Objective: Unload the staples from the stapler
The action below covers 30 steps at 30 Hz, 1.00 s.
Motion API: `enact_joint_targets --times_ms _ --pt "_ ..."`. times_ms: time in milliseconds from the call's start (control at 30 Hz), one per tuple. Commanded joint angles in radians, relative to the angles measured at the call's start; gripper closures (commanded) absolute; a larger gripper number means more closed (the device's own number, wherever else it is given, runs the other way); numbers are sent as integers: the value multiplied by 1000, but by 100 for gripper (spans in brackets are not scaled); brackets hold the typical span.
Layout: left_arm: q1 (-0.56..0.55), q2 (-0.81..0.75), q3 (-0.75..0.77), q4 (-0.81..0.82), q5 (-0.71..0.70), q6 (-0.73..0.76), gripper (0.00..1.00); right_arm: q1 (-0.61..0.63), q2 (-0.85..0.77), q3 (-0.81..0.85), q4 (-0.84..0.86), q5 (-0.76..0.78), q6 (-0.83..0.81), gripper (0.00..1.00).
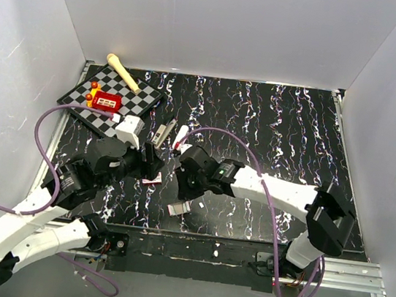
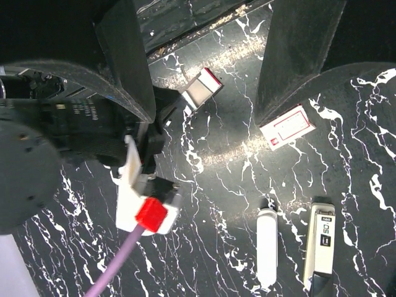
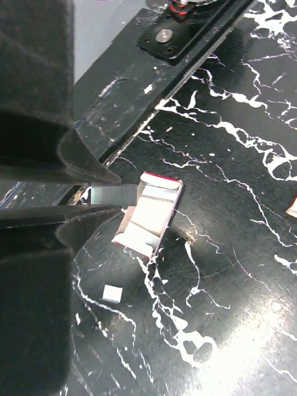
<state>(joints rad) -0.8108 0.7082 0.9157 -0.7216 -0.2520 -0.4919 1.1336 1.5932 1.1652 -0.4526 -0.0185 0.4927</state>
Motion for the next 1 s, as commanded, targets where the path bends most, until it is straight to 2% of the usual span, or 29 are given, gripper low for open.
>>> enact_joint_targets --times_ms 0,400,967 --pt "4 -27 -21 37 -18 35 35 31 48 14 52 84 121 82" --pt "4 -35 -80 70 -27 59 35 58 140 60 -14 181 221 82" --pt "4 -42 -118 88 -38 59 35 71 208 108 -69 184 244 83"
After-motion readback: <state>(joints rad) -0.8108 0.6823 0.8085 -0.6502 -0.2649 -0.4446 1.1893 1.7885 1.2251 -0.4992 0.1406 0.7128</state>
